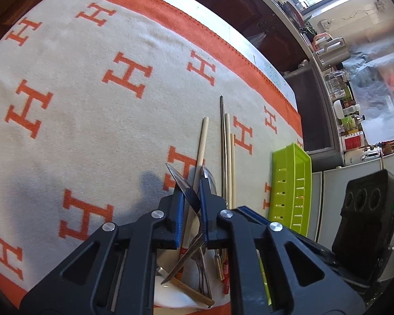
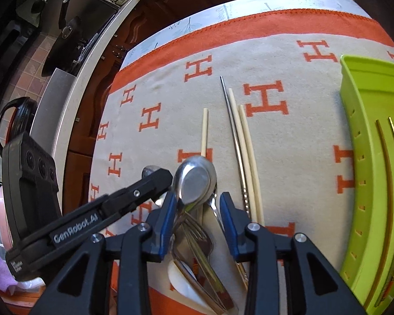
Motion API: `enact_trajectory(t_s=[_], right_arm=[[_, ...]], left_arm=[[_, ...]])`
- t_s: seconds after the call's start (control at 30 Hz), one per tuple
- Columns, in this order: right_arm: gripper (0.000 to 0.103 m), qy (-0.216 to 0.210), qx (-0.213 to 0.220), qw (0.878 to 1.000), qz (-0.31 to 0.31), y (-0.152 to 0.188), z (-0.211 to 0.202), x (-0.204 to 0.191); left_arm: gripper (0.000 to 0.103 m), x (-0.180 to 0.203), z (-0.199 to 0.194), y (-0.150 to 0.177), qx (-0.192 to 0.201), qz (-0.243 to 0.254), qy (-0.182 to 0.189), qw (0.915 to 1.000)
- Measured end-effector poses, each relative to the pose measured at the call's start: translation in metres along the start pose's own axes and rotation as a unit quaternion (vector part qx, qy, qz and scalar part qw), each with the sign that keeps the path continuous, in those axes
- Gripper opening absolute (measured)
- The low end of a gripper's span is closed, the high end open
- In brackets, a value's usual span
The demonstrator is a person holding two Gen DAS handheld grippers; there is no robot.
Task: Organize utensils
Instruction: 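Grasp a metal spoon with the left gripper while the right gripper grasps another metal spoon, then carry both metal spoons over the green tray and open both grippers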
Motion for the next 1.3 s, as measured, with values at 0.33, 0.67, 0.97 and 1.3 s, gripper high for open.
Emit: enact_trajectory(t_s=[0.33, 0.67, 0.97, 1.3], right_arm=[[0.035, -0.026, -0.021, 0.999, 0.039, 0.001, 0.015, -0.007], [0.036, -0.012, -0.014, 0.999, 0.038, -0.003, 0.018, -0.007], [0.036, 0.054, -0.019, 0.998, 0.025, 0.004, 0.008, -0.004], [0.036, -0.039, -0.079, 0.98, 0.176, 0.02, 0.022, 0.014]], left_arm=[[0.007, -0.01, -0.008, 0.0, 0.0, -0.03, 0.035, 0.9989], [0.006, -0.014, -0.016, 0.0, 0.005, -0.032, 0.037, 0.9988], [0.006, -0.002, -0.028, 0.004, 0.005, -0.015, 0.037, 0.9992], [0.006, -0.015, -0.026, 0.013, 0.01, -0.034, 0.024, 0.9991]])
Point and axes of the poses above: each gripper's, at about its wrist camera, not at the fingertips, and z roughly the way its jaws point, x to its right, y to its underside, the point moved 10 cm from there along z, roughly the way its jaws point, and after that the axes turned 2 degrees about z, right-handed, at the moved point
